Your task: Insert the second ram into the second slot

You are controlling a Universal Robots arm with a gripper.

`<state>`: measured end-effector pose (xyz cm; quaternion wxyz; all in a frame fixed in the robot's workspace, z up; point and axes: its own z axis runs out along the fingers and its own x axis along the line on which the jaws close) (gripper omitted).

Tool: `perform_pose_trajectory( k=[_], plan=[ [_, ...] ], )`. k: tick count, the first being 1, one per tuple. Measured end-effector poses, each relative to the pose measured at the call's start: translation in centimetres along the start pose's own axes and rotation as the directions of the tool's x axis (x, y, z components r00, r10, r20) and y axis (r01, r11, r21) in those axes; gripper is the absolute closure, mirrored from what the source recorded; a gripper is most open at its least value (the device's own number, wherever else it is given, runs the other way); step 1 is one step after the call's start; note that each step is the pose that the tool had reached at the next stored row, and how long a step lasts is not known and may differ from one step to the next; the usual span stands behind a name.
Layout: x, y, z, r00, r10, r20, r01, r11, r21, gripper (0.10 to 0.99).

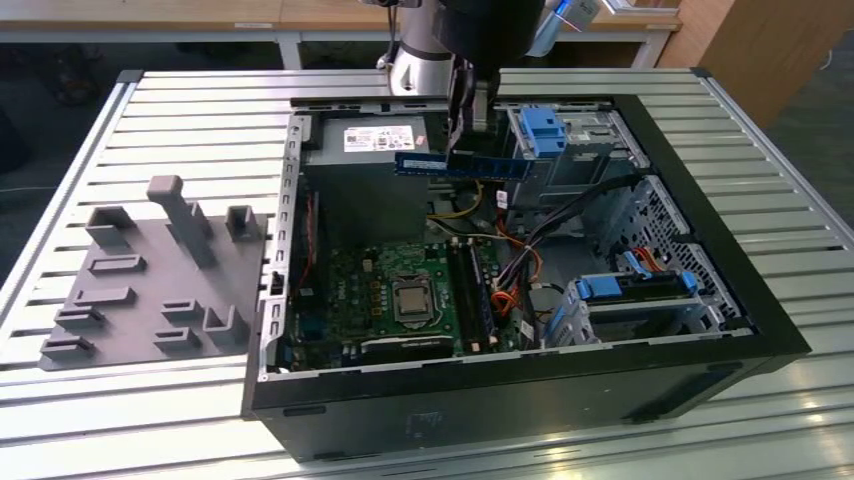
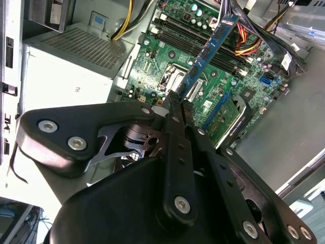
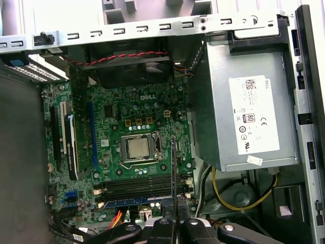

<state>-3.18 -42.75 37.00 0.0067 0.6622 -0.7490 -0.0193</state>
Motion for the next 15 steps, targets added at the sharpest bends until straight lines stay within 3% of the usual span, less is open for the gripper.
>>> perform_pose_trajectory(
  k=[9,15],
  plan=[
    [0.02,0.0,0.0,1.0,0.007,0.0003,-0.007,1.0,0.0,0.953],
    [0.04,0.0,0.01,0.999,0.044,0.0015,-0.044,0.999,0.001,0.953]
  ],
)
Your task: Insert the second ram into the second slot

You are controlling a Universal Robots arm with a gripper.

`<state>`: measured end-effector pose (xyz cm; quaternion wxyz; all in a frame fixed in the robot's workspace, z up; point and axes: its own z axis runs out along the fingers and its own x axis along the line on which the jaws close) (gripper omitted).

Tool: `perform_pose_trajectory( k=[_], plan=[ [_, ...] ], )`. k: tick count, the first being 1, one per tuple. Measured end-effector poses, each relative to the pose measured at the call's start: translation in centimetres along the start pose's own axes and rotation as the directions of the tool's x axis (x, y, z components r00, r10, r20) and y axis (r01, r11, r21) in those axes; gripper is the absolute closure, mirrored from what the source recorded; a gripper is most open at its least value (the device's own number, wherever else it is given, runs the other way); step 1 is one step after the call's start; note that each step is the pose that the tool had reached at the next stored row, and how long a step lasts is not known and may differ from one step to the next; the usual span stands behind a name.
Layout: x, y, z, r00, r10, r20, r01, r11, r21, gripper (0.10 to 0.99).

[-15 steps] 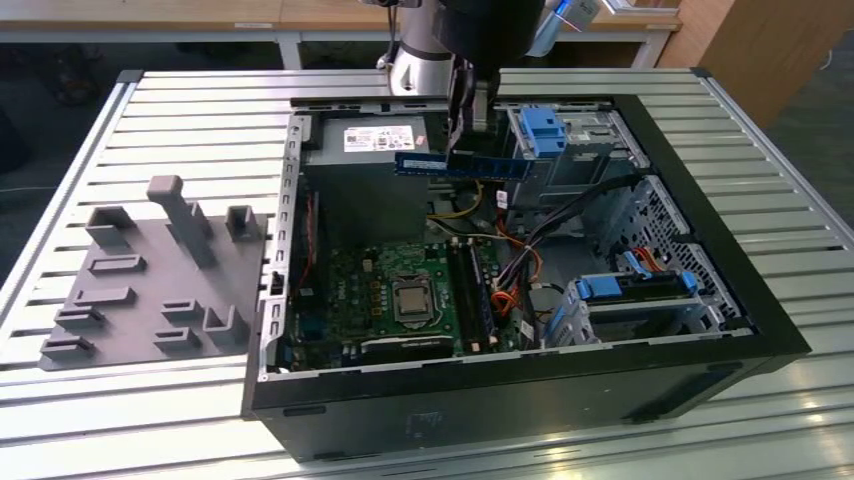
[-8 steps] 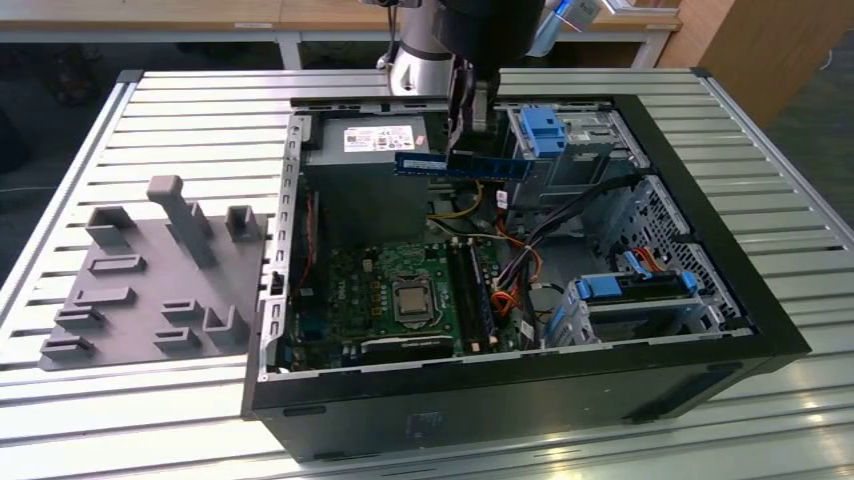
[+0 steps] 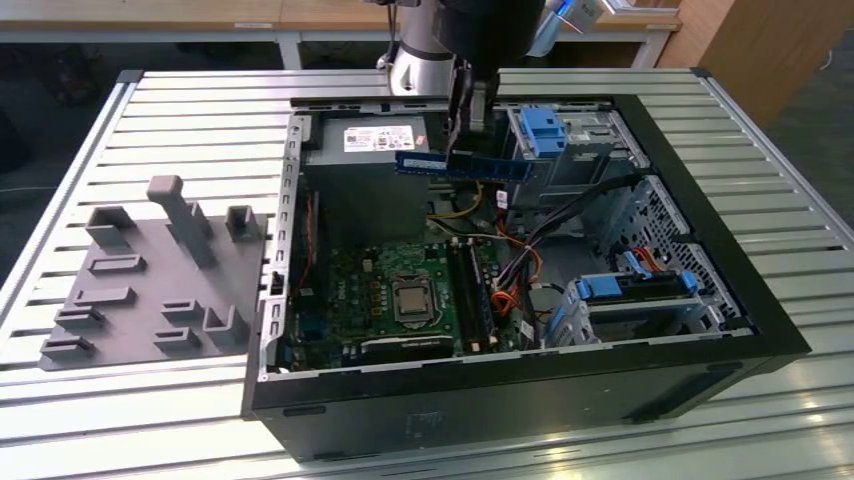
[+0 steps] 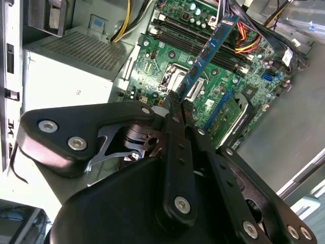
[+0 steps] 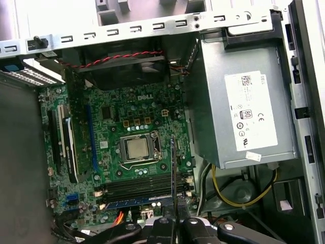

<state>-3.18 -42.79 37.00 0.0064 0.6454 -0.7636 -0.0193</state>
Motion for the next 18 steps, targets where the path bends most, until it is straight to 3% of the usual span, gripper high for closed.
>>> perform_pose_trajectory(
  k=[5,9,13,18],
  plan=[
    [0.0,0.0,0.01,0.9989,0.047,0.0015,-0.047,0.9989,0.001,0.953],
    [0.0,0.0,0.03,0.9938,0.111,0.003,-0.111,0.9938,0.002,0.953],
    [0.0,0.0,0.06,0.9838,0.179,0.0044,-0.179,0.9838,0.003,0.953],
    [0.0,-0.01,0.11,0.9638,0.267,0.0075,-0.267,0.9638,0.004,0.953]
  ],
)
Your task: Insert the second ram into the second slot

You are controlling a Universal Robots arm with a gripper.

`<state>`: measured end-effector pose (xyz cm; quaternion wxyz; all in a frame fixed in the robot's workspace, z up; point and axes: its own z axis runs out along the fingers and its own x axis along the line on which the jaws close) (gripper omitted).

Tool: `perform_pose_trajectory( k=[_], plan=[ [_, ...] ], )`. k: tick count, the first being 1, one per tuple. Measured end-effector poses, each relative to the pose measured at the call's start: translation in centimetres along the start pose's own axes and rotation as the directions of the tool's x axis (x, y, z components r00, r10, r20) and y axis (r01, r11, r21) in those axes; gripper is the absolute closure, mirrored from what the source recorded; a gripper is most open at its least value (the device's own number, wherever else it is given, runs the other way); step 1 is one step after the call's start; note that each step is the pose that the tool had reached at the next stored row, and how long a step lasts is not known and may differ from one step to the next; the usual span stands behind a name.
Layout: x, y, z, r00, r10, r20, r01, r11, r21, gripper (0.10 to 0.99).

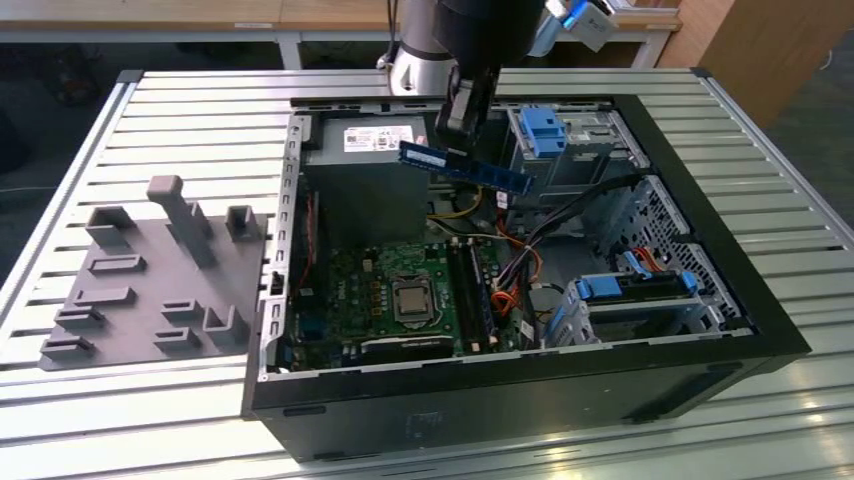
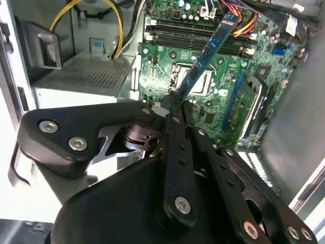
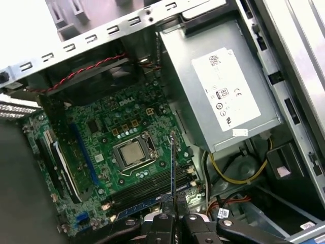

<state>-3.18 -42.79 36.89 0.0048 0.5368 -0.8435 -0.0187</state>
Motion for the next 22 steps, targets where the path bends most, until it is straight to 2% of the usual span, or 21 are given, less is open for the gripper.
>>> perform_pose_trajectory(
  k=[4,9,15,22],
  plan=[
    [0.0,0.0,0.01,0.998,0.064,0.0022,-0.064,0.998,0.001,0.953],
    [0.0,0.0,0.02,0.9913,0.132,0.0048,-0.132,0.9913,0.001,0.953],
    [0.0,0.0,0.03,0.9783,0.207,0.0076,-0.207,0.9783,0.002,0.953],
    [0.0,0.0,0.04,0.9582,0.286,0.0108,-0.286,0.9582,0.002,0.953]
  ],
)
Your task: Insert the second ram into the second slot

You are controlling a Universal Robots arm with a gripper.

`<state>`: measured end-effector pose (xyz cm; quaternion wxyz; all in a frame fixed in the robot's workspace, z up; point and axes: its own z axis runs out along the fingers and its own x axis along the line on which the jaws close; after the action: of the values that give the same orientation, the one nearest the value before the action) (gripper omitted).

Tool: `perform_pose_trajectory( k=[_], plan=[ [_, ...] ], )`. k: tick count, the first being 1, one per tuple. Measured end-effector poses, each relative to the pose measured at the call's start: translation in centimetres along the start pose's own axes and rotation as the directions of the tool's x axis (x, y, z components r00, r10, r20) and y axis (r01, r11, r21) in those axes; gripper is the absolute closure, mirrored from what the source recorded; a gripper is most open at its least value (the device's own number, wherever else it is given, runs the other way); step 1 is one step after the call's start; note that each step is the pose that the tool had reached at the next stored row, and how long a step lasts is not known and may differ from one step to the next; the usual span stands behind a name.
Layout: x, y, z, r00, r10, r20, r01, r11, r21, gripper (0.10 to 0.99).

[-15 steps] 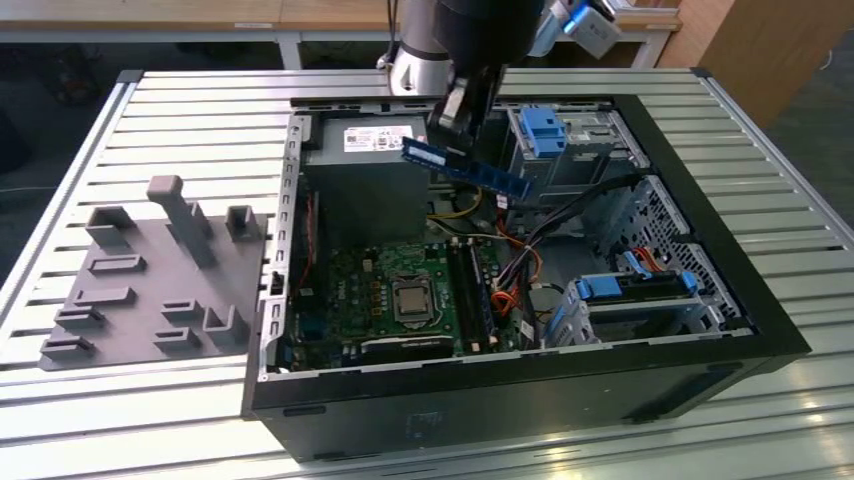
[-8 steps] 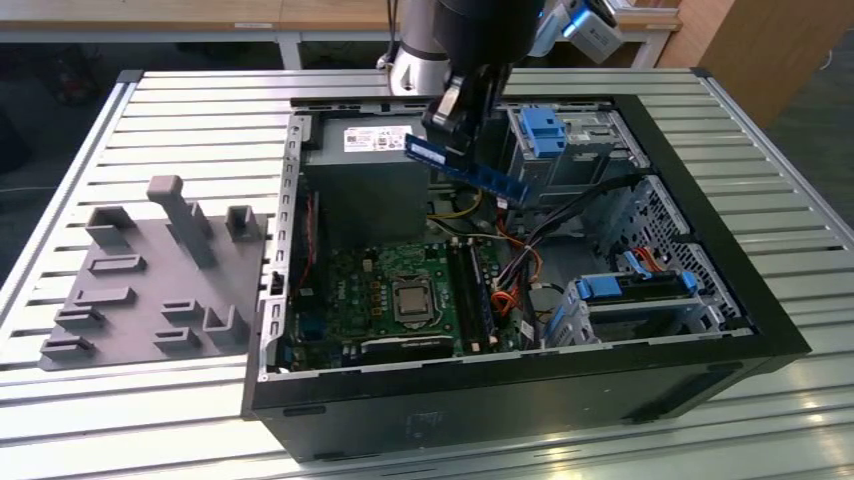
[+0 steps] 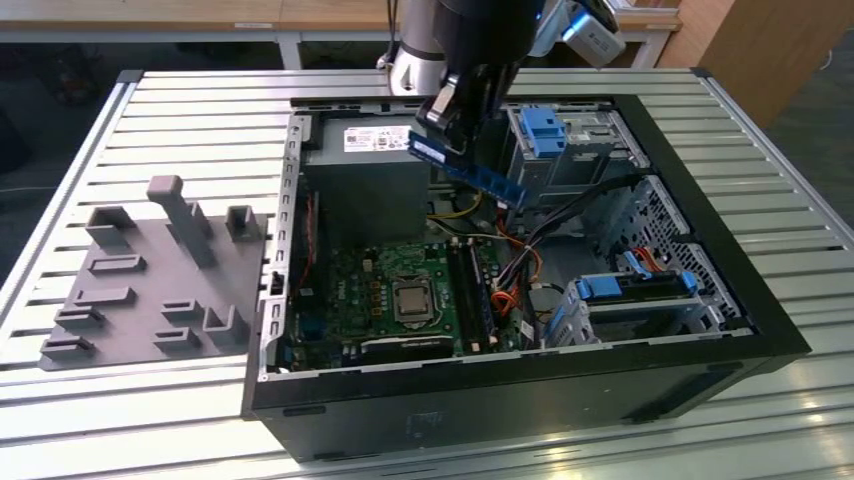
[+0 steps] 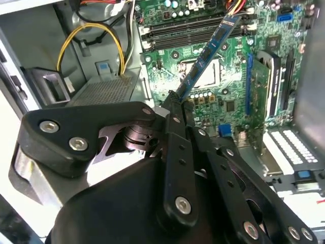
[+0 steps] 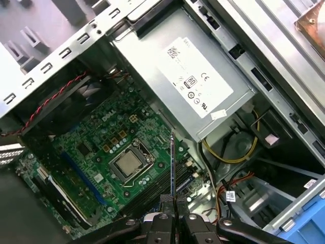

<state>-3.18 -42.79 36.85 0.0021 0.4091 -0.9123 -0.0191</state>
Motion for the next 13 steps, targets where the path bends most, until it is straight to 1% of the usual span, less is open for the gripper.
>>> perform_pose_trajectory(
  k=[6,13],
  plan=[
    [0.0,0.0,0.0,0.9978,0.067,0.0025,-0.067,0.9978,0.001,0.953],
    [0.0,0.0,0.01,0.9906,0.137,0.0052,-0.137,0.9906,0.001,0.953]
  ],
)
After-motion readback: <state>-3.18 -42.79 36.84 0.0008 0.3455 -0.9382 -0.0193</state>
